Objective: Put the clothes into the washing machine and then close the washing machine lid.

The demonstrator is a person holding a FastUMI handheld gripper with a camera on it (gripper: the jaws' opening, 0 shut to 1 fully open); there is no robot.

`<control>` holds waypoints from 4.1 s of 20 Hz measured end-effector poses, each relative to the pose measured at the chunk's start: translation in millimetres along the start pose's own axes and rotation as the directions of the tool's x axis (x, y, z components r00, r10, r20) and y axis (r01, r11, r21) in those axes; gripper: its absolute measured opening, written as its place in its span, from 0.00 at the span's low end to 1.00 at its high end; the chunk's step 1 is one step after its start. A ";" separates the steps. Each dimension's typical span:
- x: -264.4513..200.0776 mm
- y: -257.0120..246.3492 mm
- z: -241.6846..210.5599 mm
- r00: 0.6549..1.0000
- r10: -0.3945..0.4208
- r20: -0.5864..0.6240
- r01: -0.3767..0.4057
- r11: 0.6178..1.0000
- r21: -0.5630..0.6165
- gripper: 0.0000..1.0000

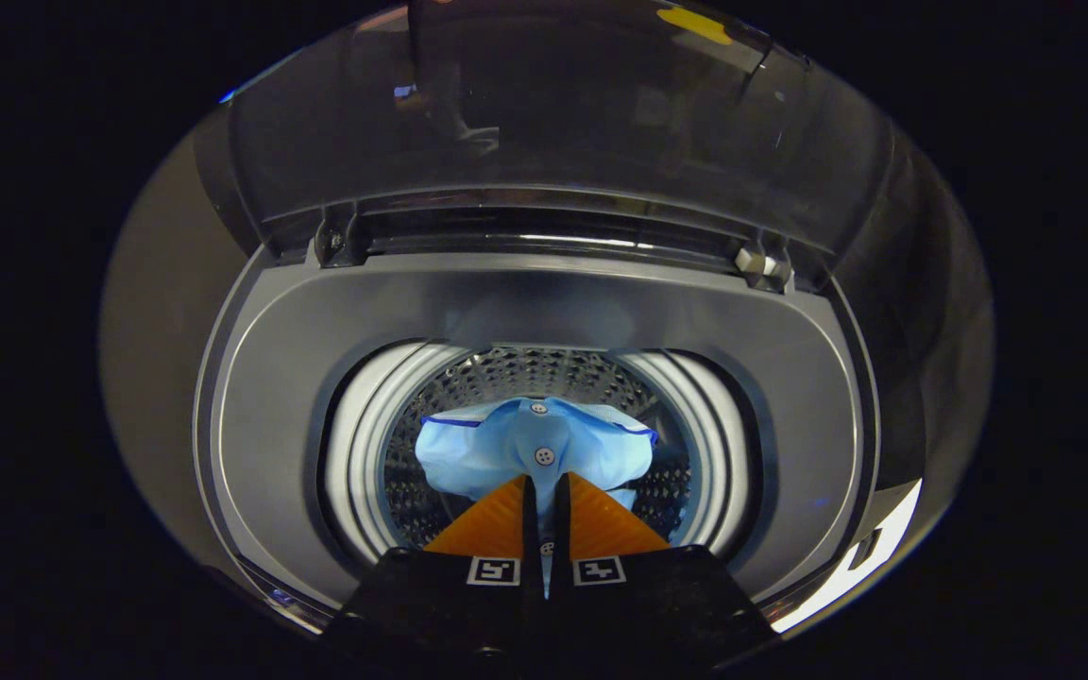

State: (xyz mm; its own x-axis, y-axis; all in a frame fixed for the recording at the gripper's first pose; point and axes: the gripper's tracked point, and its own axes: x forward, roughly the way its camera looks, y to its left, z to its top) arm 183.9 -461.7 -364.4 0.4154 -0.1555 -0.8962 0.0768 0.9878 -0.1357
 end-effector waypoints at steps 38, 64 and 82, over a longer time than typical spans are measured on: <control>-186.5 -24.9 168.7 0.956 -0.048 0.290 0.038 0.998 0.040 1.00; -171.4 -27.9 315.2 0.932 -0.042 0.361 0.007 0.995 0.098 0.98; -177.2 -32.6 300.3 0.910 -0.045 0.411 0.010 0.996 0.087 1.00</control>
State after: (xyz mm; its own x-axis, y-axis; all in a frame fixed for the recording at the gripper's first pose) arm 380.0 -470.2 -74.4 0.7474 -0.1913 -0.6362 0.1595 0.9813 -0.1077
